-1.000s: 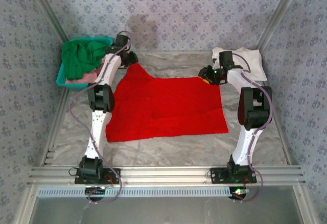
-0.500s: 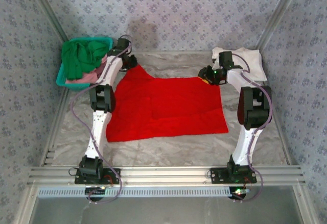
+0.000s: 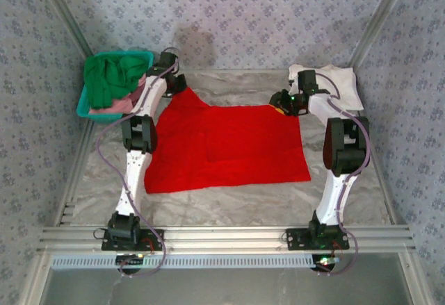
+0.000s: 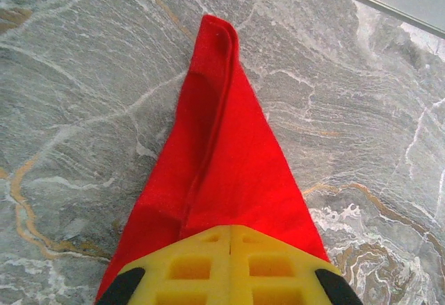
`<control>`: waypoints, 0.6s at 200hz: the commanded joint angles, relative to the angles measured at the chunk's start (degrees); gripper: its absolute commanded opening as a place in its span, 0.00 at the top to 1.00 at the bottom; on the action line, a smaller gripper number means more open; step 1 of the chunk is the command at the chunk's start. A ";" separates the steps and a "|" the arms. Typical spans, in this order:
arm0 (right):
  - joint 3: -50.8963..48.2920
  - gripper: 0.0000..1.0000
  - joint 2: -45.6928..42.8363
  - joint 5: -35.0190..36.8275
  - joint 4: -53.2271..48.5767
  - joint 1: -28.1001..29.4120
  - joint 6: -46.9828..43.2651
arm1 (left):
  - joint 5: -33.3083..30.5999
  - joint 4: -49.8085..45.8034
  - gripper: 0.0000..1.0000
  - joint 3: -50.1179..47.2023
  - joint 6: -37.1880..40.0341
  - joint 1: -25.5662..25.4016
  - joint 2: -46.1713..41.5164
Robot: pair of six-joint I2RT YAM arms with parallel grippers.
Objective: Fold and stack the t-shirts
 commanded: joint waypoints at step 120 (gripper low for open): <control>1.76 0.59 0.49 -2.05 0.20 -0.74 0.90 | -3.92 1.78 0.52 -4.19 0.03 -0.74 -9.52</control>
